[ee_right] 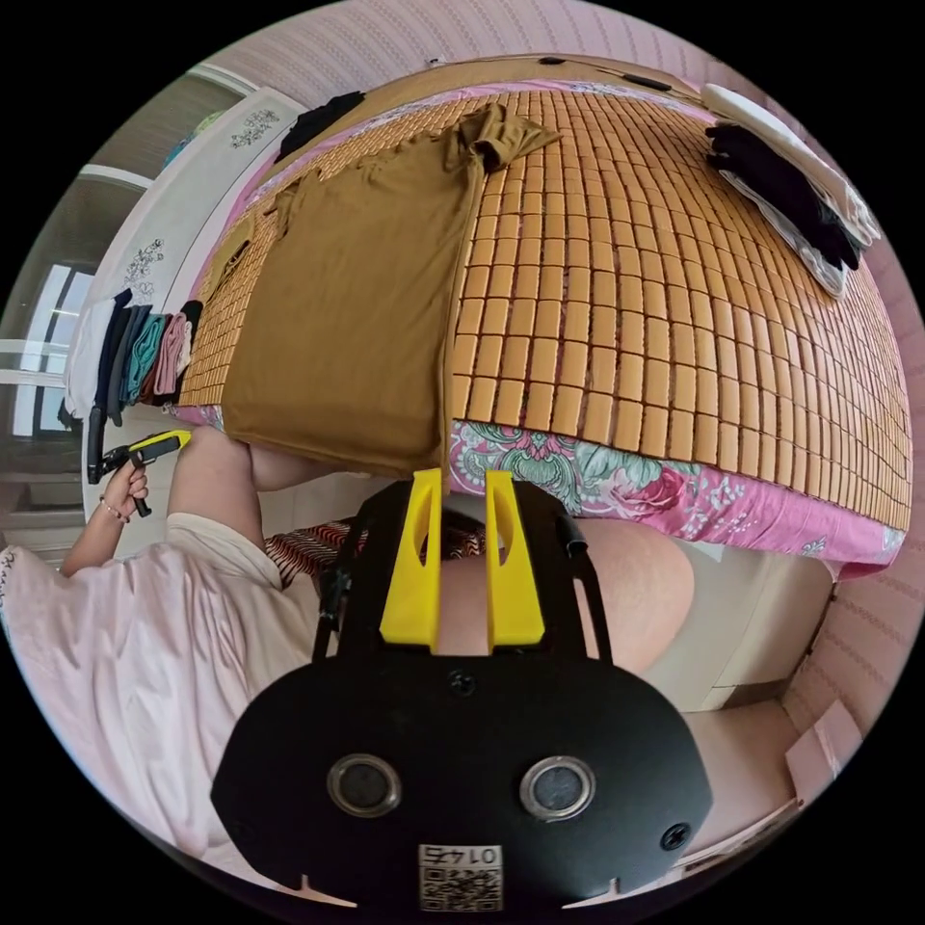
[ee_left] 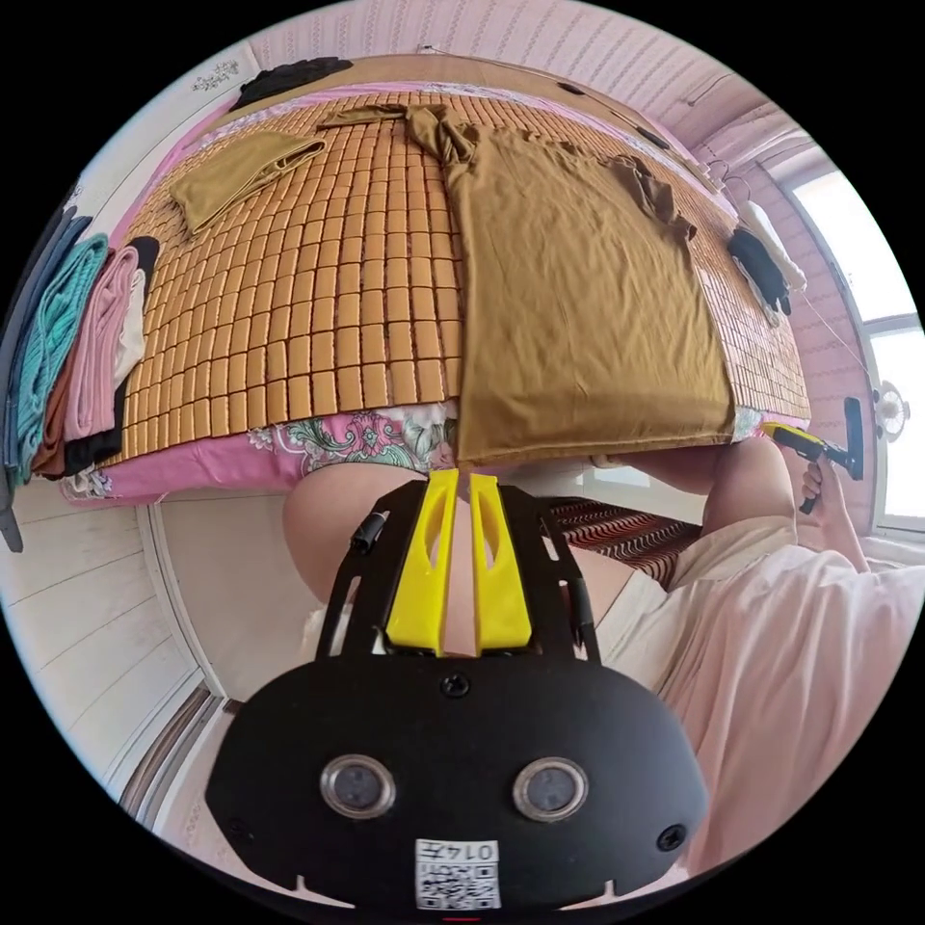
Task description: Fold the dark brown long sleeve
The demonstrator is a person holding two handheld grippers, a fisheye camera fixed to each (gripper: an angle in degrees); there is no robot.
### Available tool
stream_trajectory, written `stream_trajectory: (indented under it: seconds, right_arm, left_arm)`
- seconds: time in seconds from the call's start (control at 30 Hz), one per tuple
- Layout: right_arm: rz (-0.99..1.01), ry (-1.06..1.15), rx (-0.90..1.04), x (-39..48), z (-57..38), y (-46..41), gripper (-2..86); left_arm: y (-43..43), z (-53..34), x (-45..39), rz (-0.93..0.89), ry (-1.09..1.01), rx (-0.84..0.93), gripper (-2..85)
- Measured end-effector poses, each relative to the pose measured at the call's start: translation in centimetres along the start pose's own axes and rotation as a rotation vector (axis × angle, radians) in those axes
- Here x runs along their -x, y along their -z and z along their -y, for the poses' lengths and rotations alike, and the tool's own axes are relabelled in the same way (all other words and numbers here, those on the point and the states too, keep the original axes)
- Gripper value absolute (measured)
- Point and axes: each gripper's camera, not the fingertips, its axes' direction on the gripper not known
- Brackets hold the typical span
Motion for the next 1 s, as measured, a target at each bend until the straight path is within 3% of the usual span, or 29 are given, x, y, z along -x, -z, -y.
stream_trajectory:
  seconds: [0.23, 0.33, 0.5, 0.77, 0.93, 1.0]
  right_arm:
    - [0.013, 0.101, -0.085, 1.6, 4.4, -0.1, 7.4]
    - [-0.017, 0.085, -0.219, 0.5, 8.5, 1.2, 7.9]
    - [-0.096, 0.053, -0.352, -3.0, 20.6, 3.0, 8.8]
    - [-0.054, -0.093, -0.347, -8.1, 34.5, 0.3, 8.8]
    - [-0.137, 0.026, -0.256, -8.1, 37.8, -3.8, 4.5]
    - [-0.23, 0.095, -0.309, -7.3, 36.5, -4.4, 0.4]
  left_arm:
    - [0.1, 9.3, -5.1, -0.066, -0.235, -0.12, -0.6]
    - [-0.9, 16.1, -8.3, -0.101, -0.354, -0.182, -0.7]
    - [-3.3, 28.3, -13.8, -0.143, -0.461, -0.273, -0.9]
    - [-10.2, 42.6, -21.7, -0.122, -0.528, -0.302, -0.8]
    - [-15.0, 46.7, -23.5, -0.089, -0.505, -0.225, -0.7]
    - [-15.8, 47.0, -23.6, -0.103, -0.515, -0.238, -0.7]
